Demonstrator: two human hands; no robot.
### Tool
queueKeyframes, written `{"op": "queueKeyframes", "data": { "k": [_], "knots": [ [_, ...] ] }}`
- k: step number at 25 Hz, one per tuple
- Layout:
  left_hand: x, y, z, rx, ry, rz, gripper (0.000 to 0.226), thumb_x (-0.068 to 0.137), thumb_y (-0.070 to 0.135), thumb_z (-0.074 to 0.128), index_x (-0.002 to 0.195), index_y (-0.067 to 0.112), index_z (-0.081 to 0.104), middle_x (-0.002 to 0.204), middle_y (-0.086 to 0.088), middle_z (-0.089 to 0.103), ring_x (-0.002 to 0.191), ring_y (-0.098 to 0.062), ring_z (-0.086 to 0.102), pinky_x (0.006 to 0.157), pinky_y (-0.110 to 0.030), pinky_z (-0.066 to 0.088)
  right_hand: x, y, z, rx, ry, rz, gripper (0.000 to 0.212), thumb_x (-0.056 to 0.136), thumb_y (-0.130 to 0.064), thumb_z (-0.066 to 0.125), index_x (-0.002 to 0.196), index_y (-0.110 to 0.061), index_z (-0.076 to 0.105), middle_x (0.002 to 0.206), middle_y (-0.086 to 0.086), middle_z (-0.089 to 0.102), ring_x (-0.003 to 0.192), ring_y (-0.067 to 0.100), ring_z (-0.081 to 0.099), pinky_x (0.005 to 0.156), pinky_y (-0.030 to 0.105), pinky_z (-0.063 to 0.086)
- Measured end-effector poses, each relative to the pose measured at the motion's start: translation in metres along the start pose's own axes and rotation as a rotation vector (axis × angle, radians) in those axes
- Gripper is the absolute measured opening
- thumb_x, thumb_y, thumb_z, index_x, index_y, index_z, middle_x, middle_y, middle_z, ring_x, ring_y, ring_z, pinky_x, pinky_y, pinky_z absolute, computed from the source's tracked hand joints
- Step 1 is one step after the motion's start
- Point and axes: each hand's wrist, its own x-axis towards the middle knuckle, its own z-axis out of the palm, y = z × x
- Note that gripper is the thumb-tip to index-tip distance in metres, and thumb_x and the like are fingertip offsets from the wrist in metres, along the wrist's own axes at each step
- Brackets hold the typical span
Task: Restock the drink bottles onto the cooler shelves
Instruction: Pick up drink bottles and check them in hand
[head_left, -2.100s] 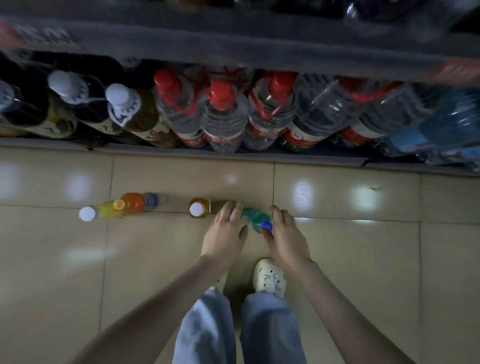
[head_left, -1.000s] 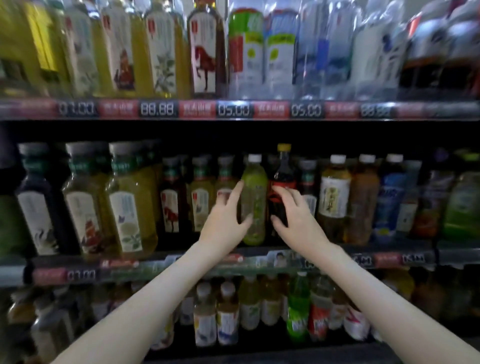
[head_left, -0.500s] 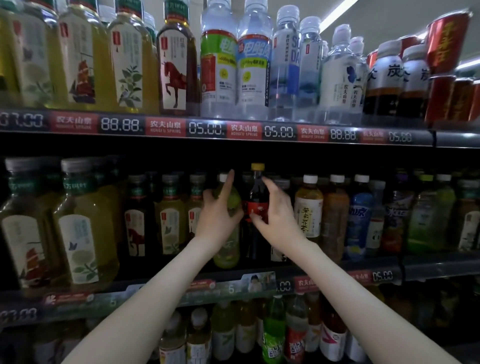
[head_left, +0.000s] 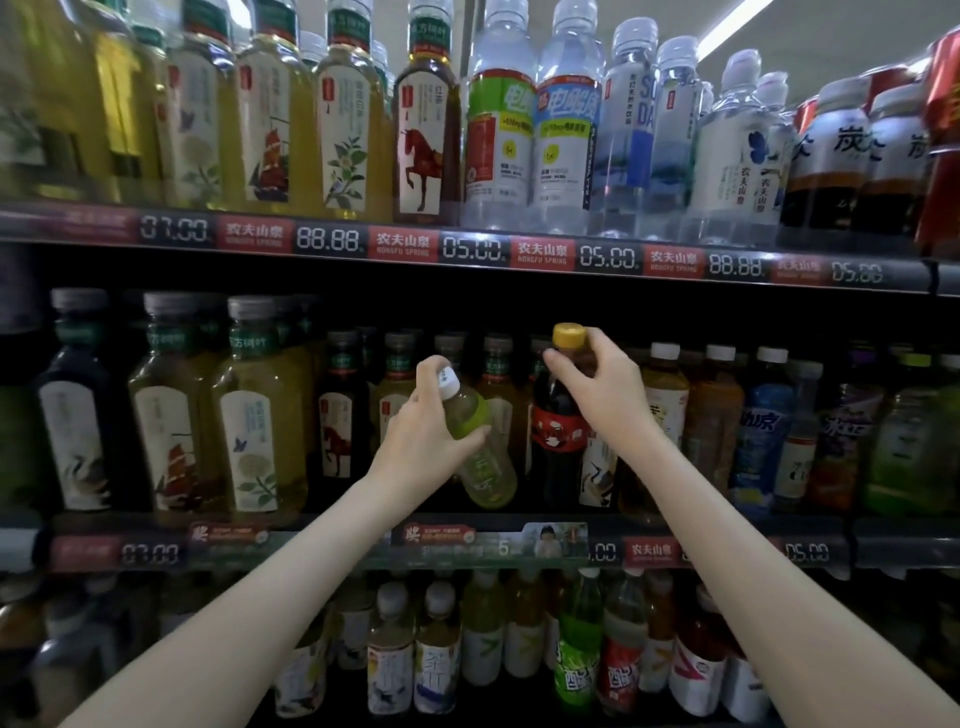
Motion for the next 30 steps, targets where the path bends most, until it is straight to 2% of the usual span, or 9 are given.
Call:
{"op": "queueKeyframes", "data": {
  "k": [5, 8, 13, 16, 19, 23, 26, 28, 30],
  "knots": [
    [-0.024, 0.010, -0.010, 0.002, 0.113, 0.124, 0.067, 0.081, 0.031, 0.073, 0.128, 0.020, 0.026, 0.102, 0.004, 0.045, 0.086, -0.017, 0.058, 0.069, -0.032, 0.052, -0.024, -0.012, -0.012, 0.245, 0.166, -0.008, 0.021, 0.096, -0.022, 0.057, 0.113, -0.010, 0.058, 0.092, -0.006, 0.061, 0.085, 0.001, 0.058, 0.078, 0.014, 0.043],
    [-0.030, 0.030, -0.027, -0.010, 0.202, 0.245, 0.069, 0.077, 0.028, 0.076, 0.121, 0.030, 0.023, 0.103, 0.002, 0.045, 0.082, -0.020, 0.061, 0.064, -0.033, 0.056, -0.025, -0.035, -0.033, 0.293, 0.195, -0.034, 0.022, 0.095, -0.021, 0.058, 0.113, -0.009, 0.060, 0.091, -0.007, 0.061, 0.084, -0.001, 0.058, 0.079, 0.014, 0.045],
    [-0.072, 0.056, -0.045, -0.091, 0.175, 0.218, 0.070, 0.074, 0.030, 0.077, 0.119, 0.031, 0.024, 0.098, 0.010, 0.045, 0.076, -0.017, 0.062, 0.059, -0.037, 0.057, -0.061, -0.049, -0.054, 0.227, 0.004, -0.004, 0.014, 0.093, -0.023, 0.061, 0.106, -0.018, 0.064, 0.093, -0.009, 0.064, 0.088, 0.001, 0.060, 0.080, 0.013, 0.046],
    [-0.108, 0.051, -0.045, -0.184, 0.030, 0.079, 0.071, 0.072, 0.031, 0.078, 0.116, 0.040, 0.023, 0.102, 0.010, 0.052, 0.079, -0.009, 0.063, 0.063, -0.032, 0.057, -0.098, -0.033, -0.053, 0.059, -0.144, 0.071, 0.016, 0.089, -0.031, 0.066, 0.104, -0.027, 0.066, 0.099, -0.008, 0.061, 0.093, 0.004, 0.058, 0.083, 0.014, 0.044],
    [-0.149, 0.033, -0.031, -0.152, -0.154, -0.025, 0.071, 0.073, 0.033, 0.078, 0.111, 0.046, 0.018, 0.097, 0.014, 0.053, 0.076, -0.002, 0.062, 0.062, -0.025, 0.055, -0.148, -0.008, -0.039, -0.078, -0.238, 0.201, 0.017, 0.083, -0.032, 0.072, 0.097, -0.025, 0.065, 0.093, -0.003, 0.057, 0.088, 0.007, 0.056, 0.075, 0.012, 0.040],
    [-0.217, -0.003, 0.019, -0.048, -0.450, -0.208, 0.071, 0.076, 0.037, 0.075, 0.103, 0.051, 0.011, 0.089, 0.008, 0.056, 0.074, -0.016, 0.062, 0.059, -0.027, 0.047, -0.235, 0.035, -0.008, -0.233, -0.487, 0.327, 0.017, 0.079, -0.025, 0.077, 0.087, -0.019, 0.062, 0.087, 0.000, 0.054, 0.079, 0.011, 0.052, 0.069, 0.010, 0.034],
    [-0.277, -0.033, 0.060, 0.018, -0.712, -0.290, 0.064, 0.081, 0.036, 0.071, 0.121, 0.034, 0.020, 0.105, 0.001, 0.055, 0.094, -0.030, 0.062, 0.063, -0.027, 0.038, -0.310, 0.072, 0.008, -0.267, -0.672, 0.493, 0.021, 0.077, -0.019, 0.077, 0.090, -0.010, 0.062, 0.091, 0.006, 0.055, 0.083, 0.021, 0.054, 0.075, 0.024, 0.036],
    [-0.321, -0.059, 0.087, 0.076, -0.878, -0.299, 0.065, 0.085, 0.035, 0.067, 0.132, 0.022, 0.025, 0.121, -0.004, 0.053, 0.106, -0.031, 0.058, 0.061, -0.022, 0.034, -0.364, 0.098, 0.019, -0.264, -0.769, 0.616, 0.022, 0.076, -0.016, 0.076, 0.090, -0.008, 0.061, 0.092, 0.008, 0.055, 0.086, 0.024, 0.055, 0.081, 0.029, 0.040],
    [-0.366, -0.085, 0.113, 0.112, -1.016, -0.343, 0.066, 0.085, 0.035, 0.066, 0.135, 0.019, 0.027, 0.131, -0.006, 0.049, 0.114, -0.031, 0.054, 0.069, -0.023, 0.033, -0.417, 0.125, 0.030, -0.266, -0.842, 0.727, 0.021, 0.074, -0.010, 0.074, 0.088, -0.005, 0.059, 0.094, 0.008, 0.054, 0.090, 0.024, 0.053, 0.079, 0.027, 0.038]
  ]
}}
